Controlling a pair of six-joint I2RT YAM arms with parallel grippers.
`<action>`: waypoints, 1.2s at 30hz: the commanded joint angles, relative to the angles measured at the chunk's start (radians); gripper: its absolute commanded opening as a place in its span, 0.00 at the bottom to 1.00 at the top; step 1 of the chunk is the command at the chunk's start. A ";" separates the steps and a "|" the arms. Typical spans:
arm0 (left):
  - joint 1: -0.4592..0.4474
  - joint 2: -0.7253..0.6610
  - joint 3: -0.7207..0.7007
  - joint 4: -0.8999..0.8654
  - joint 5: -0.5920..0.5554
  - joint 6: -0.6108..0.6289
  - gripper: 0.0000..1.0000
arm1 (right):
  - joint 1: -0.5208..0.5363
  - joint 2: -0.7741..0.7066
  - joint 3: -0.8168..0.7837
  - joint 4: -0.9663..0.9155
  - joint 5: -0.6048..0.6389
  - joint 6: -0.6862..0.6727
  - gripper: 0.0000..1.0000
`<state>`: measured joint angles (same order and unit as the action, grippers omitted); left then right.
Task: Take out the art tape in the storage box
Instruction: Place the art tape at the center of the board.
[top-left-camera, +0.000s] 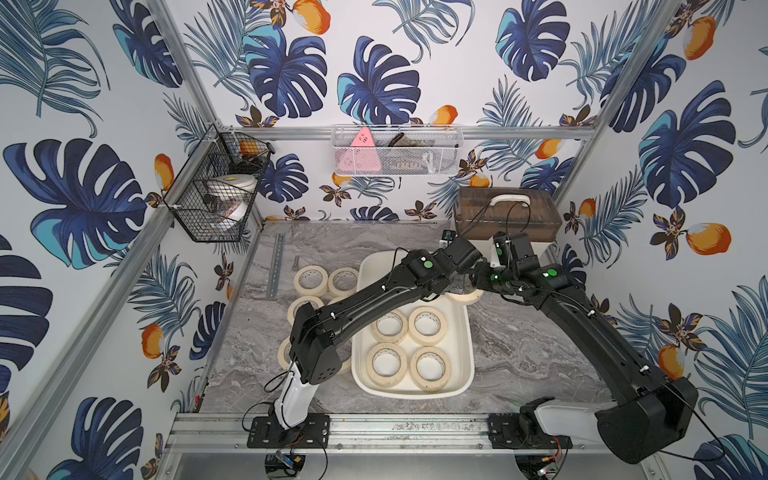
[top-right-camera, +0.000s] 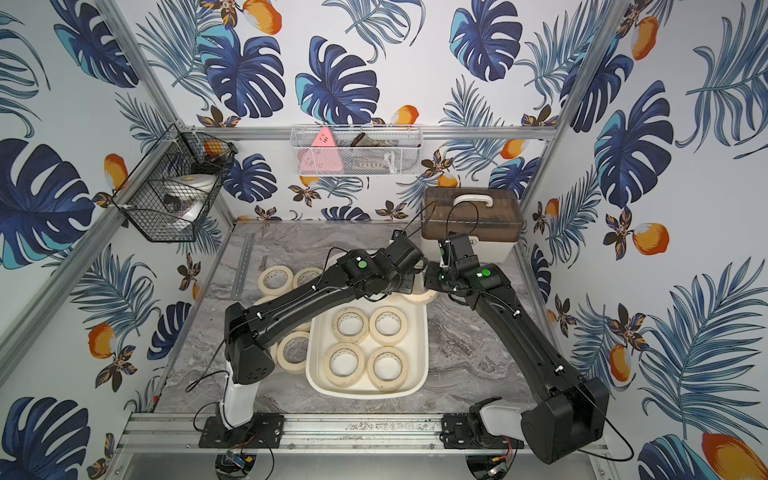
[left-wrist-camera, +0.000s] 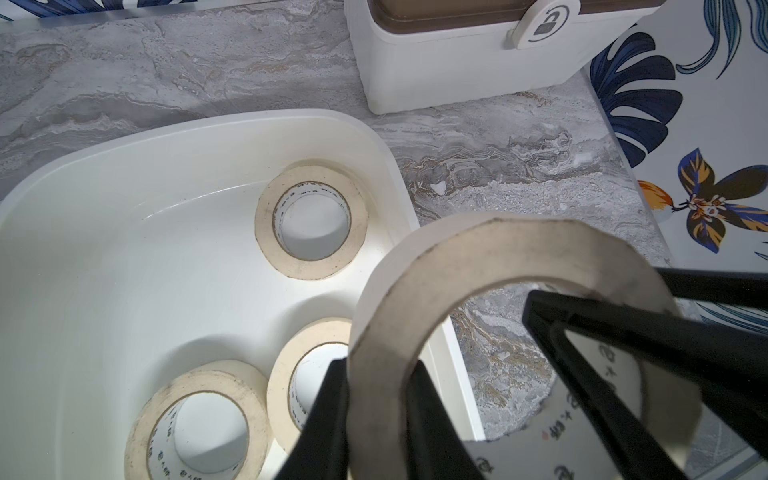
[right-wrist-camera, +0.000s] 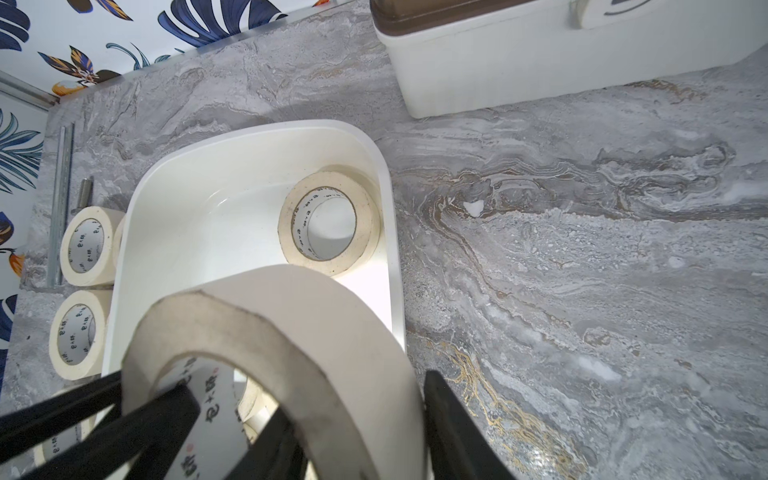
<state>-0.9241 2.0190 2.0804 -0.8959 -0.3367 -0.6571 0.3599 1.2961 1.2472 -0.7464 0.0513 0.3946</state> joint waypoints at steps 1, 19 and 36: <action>-0.001 -0.029 -0.009 0.005 -0.001 -0.008 0.06 | -0.010 0.002 -0.002 0.003 0.049 0.003 0.37; -0.004 -0.197 -0.088 0.111 0.016 0.028 0.87 | -0.046 -0.010 0.040 -0.039 0.216 -0.108 0.00; 0.057 -0.308 -0.300 0.128 -0.010 0.012 0.97 | -0.269 0.153 -0.054 0.134 0.206 0.054 0.00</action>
<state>-0.8787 1.7287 1.7969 -0.7834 -0.3634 -0.6289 0.1005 1.4326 1.2171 -0.7151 0.2775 0.4049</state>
